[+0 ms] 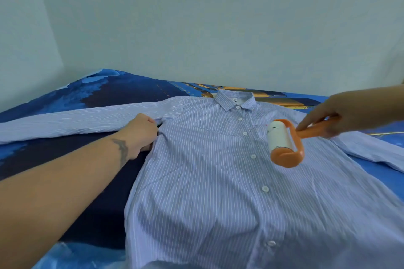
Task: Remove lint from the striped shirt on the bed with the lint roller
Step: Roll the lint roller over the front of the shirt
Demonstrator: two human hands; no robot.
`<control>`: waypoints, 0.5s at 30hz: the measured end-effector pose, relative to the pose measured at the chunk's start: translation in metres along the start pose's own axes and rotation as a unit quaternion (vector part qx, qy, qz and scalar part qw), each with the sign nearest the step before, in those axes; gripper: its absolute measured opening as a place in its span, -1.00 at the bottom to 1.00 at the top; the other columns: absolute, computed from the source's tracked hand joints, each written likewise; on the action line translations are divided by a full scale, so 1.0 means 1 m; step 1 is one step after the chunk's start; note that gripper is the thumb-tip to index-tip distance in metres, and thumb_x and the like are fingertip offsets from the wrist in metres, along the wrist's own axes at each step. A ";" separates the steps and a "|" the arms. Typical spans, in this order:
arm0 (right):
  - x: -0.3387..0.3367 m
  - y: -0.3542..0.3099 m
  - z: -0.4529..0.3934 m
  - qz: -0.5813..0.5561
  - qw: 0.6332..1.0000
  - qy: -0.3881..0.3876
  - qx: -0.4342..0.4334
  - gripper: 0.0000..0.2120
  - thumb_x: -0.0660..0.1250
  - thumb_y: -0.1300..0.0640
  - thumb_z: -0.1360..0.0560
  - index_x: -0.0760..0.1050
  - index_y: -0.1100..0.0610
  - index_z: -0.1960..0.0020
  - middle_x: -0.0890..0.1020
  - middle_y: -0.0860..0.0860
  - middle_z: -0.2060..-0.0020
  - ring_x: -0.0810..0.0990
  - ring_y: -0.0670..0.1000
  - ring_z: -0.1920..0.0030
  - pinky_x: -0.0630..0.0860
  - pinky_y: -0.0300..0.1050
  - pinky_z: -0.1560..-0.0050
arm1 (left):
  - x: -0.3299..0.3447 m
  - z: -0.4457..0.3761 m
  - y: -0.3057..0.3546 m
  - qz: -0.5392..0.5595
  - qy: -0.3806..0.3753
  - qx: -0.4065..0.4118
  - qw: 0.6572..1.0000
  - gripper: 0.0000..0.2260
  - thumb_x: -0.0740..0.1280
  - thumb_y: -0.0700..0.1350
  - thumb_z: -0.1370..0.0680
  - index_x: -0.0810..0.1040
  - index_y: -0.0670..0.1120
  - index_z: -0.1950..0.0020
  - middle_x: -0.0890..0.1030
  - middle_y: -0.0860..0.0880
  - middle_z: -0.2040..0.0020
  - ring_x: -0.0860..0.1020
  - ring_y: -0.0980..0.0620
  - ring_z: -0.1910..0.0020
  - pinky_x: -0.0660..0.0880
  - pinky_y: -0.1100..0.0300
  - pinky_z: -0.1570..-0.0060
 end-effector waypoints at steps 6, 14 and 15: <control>0.020 -0.034 -0.016 0.001 0.999 0.009 -0.032 -0.60 0.35 0.02 -0.50 0.40 -0.51 -0.10 0.56 -0.33 0.07 0.52 -0.23 0.07 0.40 -0.33 0.10 | 0.000 0.031 0.001 -0.069 -0.089 0.019 0.993 -0.73 0.41 0.00 -0.49 0.38 -0.09 0.01 0.56 -0.08 0.16 0.49 0.02 0.36 0.45 0.31 0.58; 0.048 -0.069 -0.040 0.011 0.998 -0.005 -0.055 -0.61 0.33 0.05 -0.51 0.43 -0.39 -0.20 0.48 -0.31 0.11 0.46 -0.22 0.12 0.35 -0.32 0.12 | -0.006 0.059 0.001 -0.170 -0.097 0.075 0.978 -0.72 0.40 -0.12 -0.50 0.38 -0.02 -0.13 0.56 -0.08 0.12 0.50 0.03 0.36 0.45 0.25 0.47; 0.048 -0.073 -0.042 0.006 0.998 -0.001 -0.057 -0.61 0.34 0.05 -0.51 0.43 -0.38 -0.20 0.48 -0.31 0.11 0.46 -0.23 0.12 0.33 -0.33 0.14 | -0.008 0.059 0.000 -0.153 -0.098 0.070 0.981 -0.74 0.38 -0.14 -0.52 0.38 -0.02 -0.14 0.55 -0.08 0.12 0.49 0.03 0.37 0.44 0.26 0.50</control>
Point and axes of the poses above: each hand's wrist, its own z-axis away from the middle knuckle, its own x-axis out of the palm, y = z × x, the point moved 7 cm from there along -z, towards the middle knuckle
